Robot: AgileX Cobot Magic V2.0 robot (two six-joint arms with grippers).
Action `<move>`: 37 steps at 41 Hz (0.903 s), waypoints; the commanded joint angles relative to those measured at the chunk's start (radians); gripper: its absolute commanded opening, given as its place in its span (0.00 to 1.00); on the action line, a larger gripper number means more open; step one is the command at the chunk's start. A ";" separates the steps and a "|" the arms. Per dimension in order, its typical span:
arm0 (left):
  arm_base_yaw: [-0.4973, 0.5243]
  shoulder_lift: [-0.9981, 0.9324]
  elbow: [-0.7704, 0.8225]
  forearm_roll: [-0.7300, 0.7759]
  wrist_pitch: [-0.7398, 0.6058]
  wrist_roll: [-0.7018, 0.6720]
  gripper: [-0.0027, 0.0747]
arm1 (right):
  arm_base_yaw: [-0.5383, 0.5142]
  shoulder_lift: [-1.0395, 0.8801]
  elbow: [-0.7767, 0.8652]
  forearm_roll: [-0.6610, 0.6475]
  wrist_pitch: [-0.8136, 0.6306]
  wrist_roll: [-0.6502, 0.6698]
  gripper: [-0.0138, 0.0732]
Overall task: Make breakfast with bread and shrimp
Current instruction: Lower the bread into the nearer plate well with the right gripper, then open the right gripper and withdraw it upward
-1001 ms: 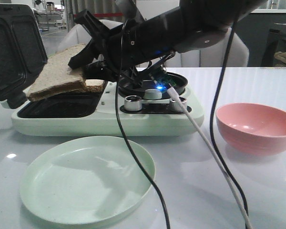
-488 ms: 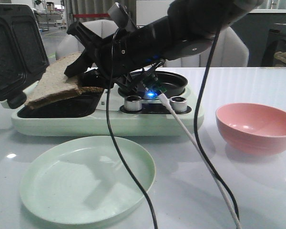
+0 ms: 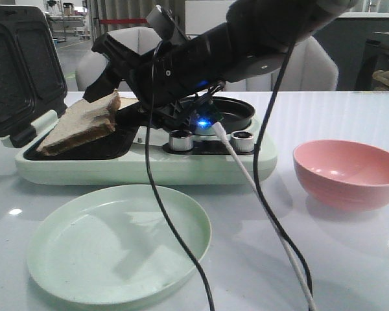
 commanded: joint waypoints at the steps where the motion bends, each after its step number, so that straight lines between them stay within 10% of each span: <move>1: -0.003 0.006 -0.030 -0.015 -0.085 -0.002 0.63 | 0.001 -0.065 -0.035 0.003 0.024 -0.002 0.72; 24: -0.003 0.006 -0.030 -0.015 -0.085 -0.002 0.63 | 0.000 -0.289 -0.033 -0.481 -0.096 0.152 0.71; 37: -0.003 0.006 -0.030 -0.015 -0.085 -0.002 0.63 | 0.000 -0.489 -0.033 -1.334 0.187 0.804 0.71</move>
